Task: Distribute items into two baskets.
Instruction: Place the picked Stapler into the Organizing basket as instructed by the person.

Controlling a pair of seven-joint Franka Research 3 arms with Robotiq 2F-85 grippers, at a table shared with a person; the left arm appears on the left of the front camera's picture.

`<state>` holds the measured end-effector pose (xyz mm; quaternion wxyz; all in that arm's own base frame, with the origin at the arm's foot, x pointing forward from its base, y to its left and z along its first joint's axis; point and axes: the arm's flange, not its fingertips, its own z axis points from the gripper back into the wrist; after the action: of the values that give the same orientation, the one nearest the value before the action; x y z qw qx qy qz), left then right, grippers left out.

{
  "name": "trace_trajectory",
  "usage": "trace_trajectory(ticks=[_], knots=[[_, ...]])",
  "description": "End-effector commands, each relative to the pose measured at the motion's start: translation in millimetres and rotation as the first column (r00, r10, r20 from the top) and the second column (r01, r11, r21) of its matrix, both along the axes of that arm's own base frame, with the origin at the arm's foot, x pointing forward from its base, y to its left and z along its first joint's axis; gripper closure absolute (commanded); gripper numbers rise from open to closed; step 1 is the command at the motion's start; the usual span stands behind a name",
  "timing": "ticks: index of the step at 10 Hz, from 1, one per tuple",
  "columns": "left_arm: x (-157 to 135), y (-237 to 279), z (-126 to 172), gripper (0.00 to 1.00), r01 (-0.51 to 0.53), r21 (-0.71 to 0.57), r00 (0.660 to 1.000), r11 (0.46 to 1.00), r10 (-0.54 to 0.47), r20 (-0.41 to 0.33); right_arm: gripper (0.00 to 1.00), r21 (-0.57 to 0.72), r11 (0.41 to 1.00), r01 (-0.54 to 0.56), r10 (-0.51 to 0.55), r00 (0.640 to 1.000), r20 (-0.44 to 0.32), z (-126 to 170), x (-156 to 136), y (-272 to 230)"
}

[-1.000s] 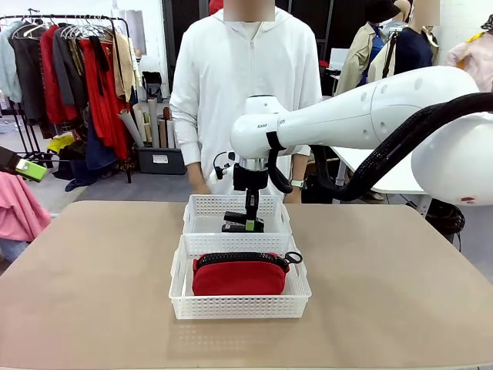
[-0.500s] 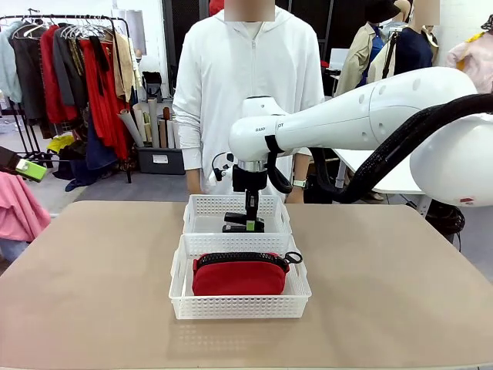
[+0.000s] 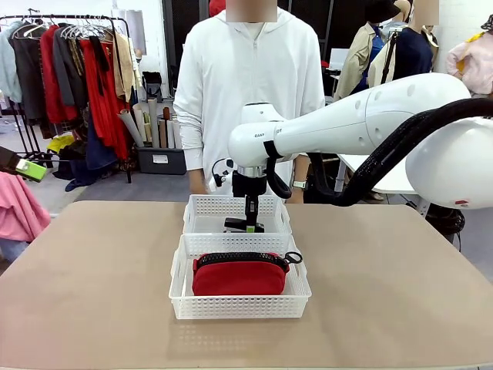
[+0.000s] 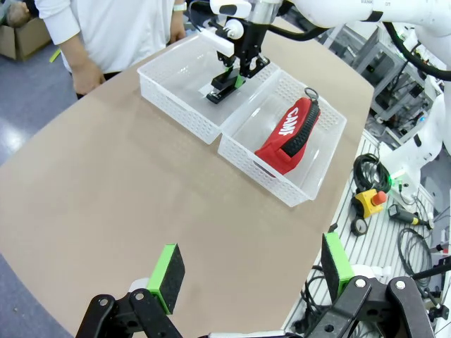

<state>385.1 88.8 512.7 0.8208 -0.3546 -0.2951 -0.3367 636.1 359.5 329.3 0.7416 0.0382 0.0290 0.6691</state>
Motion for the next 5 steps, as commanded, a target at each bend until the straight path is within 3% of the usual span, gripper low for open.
trace_trajectory(ticks=[1,5], knots=[[-1,0,0,0.00,0.004,-0.006,1.000,1.000,-0.004,0.002,0.79,0.009,1.000,-0.008,0.008,1.000,-0.006,7,7,5],[-1,0,0,0.00,0.004,-0.006,1.000,1.000,-0.004,0.002,0.00,0.036,0.999,0.022,-0.021,1.000,-0.004,22,5,1]])
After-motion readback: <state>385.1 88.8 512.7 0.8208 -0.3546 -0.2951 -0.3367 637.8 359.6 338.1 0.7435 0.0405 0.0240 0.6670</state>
